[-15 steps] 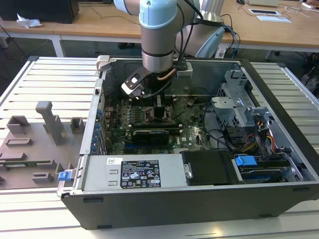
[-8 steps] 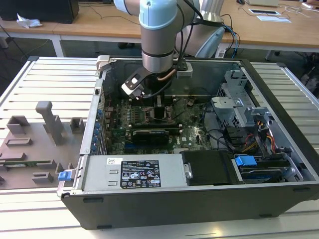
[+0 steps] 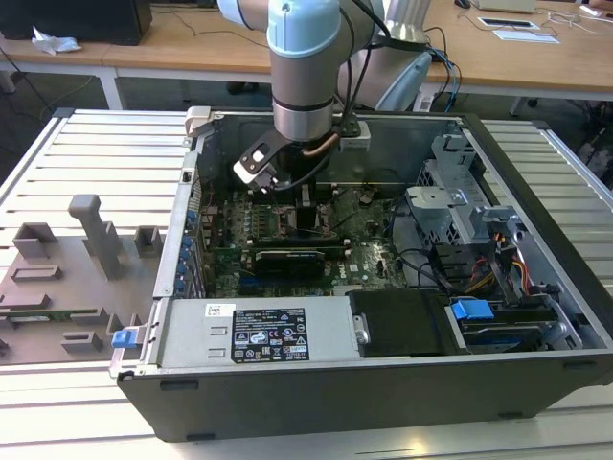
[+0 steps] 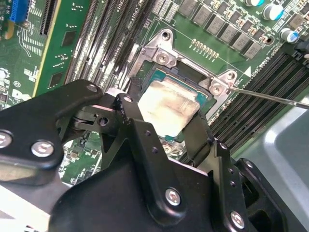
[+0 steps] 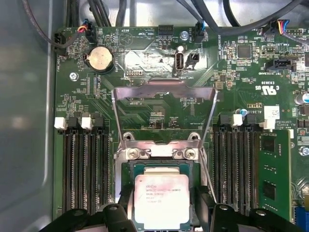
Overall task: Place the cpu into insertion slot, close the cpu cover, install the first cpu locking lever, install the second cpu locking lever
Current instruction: 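Place the cpu into insertion slot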
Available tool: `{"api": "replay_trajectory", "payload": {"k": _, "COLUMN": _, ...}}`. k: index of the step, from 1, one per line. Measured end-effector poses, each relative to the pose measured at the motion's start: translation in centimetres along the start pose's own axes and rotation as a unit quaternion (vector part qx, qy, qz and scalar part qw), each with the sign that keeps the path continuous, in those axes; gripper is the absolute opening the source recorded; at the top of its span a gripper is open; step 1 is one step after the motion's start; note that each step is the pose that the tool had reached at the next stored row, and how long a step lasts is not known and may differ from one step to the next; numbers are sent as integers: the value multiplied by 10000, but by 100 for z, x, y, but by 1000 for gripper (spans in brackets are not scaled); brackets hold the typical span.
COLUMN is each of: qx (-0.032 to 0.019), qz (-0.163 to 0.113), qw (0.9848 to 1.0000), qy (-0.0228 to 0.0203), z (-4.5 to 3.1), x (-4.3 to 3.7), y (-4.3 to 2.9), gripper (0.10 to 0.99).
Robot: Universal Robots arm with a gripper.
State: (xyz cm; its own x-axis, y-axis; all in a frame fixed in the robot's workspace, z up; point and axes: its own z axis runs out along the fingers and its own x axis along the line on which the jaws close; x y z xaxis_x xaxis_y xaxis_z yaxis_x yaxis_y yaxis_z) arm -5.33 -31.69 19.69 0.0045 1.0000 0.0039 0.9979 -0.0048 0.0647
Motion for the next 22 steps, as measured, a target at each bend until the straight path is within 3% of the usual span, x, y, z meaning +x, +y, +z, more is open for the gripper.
{"api": "replay_trajectory", "payload": {"k": 7, "qx": 1, "qz": -12, "qw": 10000, "qy": 21, "z": -50, "x": -1, "y": 3, "gripper": 620}}
{"api": "replay_trajectory", "payload": {"k": 11, "qx": 1, "qz": -16, "qw": 10000, "qy": 22, "z": -158, "x": 8, "y": 11, "gripper": 608}}
{"api": "replay_trajectory", "payload": {"k": 13, "qx": 1, "qz": -15, "qw": 10000, "qy": 22, "z": -309, "x": 9, "y": 20, "gripper": 353}}
{"api": "replay_trajectory", "payload": {"k": 15, "qx": 0, "qz": -15, "qw": 10000, "qy": 22, "z": -385, "x": 9, "y": 25, "gripper": 231}}
{"api": "replay_trajectory", "payload": {"k": 16, "qx": 1, "qz": -15, "qw": 10000, "qy": 22, "z": -408, "x": 10, "y": 26, "gripper": 114}}
{"api": "replay_trajectory", "payload": {"k": 22, "qx": 1, "qz": -15, "qw": 10000, "qy": 22, "z": -578, "x": 10, "y": 37, "gripper": 106}}
